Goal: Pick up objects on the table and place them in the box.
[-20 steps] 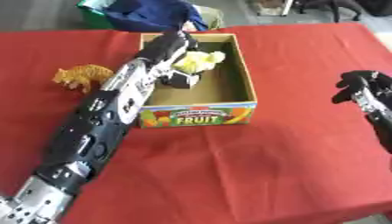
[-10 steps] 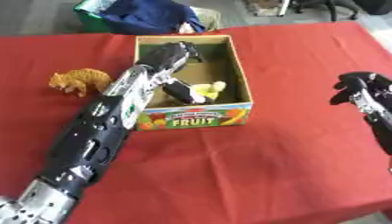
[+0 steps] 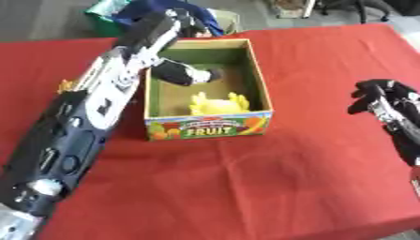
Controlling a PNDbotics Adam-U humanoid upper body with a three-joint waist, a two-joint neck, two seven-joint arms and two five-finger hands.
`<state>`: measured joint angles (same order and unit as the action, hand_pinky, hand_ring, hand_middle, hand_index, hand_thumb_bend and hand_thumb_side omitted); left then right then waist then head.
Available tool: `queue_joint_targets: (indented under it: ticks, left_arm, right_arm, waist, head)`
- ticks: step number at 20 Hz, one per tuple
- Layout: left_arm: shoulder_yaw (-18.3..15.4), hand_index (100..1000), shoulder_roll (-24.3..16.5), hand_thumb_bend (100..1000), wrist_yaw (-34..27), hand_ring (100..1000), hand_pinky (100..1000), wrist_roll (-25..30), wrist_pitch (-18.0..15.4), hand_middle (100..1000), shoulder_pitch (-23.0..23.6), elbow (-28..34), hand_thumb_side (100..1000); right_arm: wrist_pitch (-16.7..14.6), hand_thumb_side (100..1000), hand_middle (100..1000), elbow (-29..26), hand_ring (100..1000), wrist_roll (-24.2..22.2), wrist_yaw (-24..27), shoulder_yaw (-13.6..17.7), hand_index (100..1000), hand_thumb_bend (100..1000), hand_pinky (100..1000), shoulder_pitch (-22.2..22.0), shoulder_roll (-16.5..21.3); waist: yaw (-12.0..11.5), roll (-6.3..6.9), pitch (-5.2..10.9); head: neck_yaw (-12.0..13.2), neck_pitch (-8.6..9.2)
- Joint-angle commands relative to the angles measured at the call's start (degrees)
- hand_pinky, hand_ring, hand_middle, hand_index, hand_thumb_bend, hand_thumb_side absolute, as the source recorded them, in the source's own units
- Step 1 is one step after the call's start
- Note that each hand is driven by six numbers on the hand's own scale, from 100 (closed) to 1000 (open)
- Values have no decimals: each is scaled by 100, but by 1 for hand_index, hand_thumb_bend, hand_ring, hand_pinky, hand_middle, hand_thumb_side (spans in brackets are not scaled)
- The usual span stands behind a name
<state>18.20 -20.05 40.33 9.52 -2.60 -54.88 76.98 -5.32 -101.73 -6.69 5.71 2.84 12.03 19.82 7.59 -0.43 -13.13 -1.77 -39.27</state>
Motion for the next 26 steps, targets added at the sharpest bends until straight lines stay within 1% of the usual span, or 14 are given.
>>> queue_joint_targets:
  ticks: [1, 2, 3, 4, 6, 7, 10, 12, 17, 21, 25, 26]
  left_arm:
    - [-187, 766, -661, 546, -249, 693, 723, 44, 327, 660, 117, 620, 444]
    - [-245, 766, -797, 535, -257, 693, 721, 50, 421, 660, 201, 668, 414]
    - [-296, 766, -901, 535, -239, 693, 721, 54, 494, 660, 262, 674, 414]
    - [-349, 760, -988, 497, -199, 689, 718, 62, 566, 656, 315, 622, 351]
    - [-419, 763, -1116, 506, -76, 695, 722, 137, 637, 664, 357, 398, 340]
    - [-448, 763, -1155, 506, 4, 695, 722, 203, 633, 664, 346, 247, 340]
    - [-534, 762, -1251, 500, 218, 702, 726, 405, 575, 672, 294, -251, 265]
    - [-596, 759, -1291, 496, 320, 698, 727, 561, 500, 666, 267, -565, 233]
    - [-723, 759, -1242, 513, 499, 702, 725, 851, 347, 668, 230, -1276, 229]
    - [-758, 752, -1093, 505, 551, 696, 720, 828, 222, 657, 204, -1684, 213]
    - [-732, 742, -933, 486, 575, 685, 716, 804, 123, 640, 201, -1954, 197]
    - [-725, 736, -896, 481, 588, 677, 712, 794, 105, 624, 196, -2007, 187]
  right_arm:
    - [-13, 514, 574, -34, 529, 39, -26, 82, 704, 100, 577, 2, 131]
    - [-13, 514, 574, -32, 529, 43, -30, 85, 704, 100, 577, -7, 135]
    - [-15, 514, 574, -31, 529, 44, -32, 84, 704, 100, 577, -14, 137]
    - [-16, 513, 574, -28, 529, 42, -35, 82, 704, 100, 577, -21, 139]
    - [-20, 512, 574, -24, 529, 38, -36, 80, 704, 100, 577, -28, 141]
    - [-21, 512, 574, -23, 529, 41, -34, 83, 704, 100, 577, -29, 138]
    - [-23, 514, 574, -20, 529, 43, -33, 85, 704, 100, 577, -38, 130]
    - [-23, 513, 574, -18, 529, 48, -36, 92, 704, 100, 577, -47, 132]
    - [-22, 515, 573, -13, 529, 60, -36, 104, 704, 100, 577, -75, 130]
    - [-21, 517, 573, -9, 529, 61, -34, 108, 704, 100, 577, -96, 105]
    - [-18, 520, 573, -5, 529, 60, -25, 108, 704, 100, 578, -108, 79]
    - [-17, 521, 573, -4, 529, 55, -23, 105, 704, 100, 577, -112, 74]
  waist:
    - [-54, 1, 138]
    - [-79, 0, 146]
    - [-97, -2, 152]
    - [-115, -7, 158]
    - [-133, -18, 166]
    - [-136, -23, 168]
    - [-137, -32, 171]
    - [-140, -34, 171]
    - [-156, -37, 185]
    - [-164, -66, 189]
    - [-167, -92, 190]
    - [-170, -96, 191]
  head:
    - [-78, -24]
    - [-90, -30]
    - [-99, -37]
    - [-106, -43]
    - [-111, -44]
    - [-111, -44]
    - [-97, -33]
    - [-100, -29]
    - [-135, -50]
    - [-151, -63]
    - [-167, -74]
    - [-169, -78]
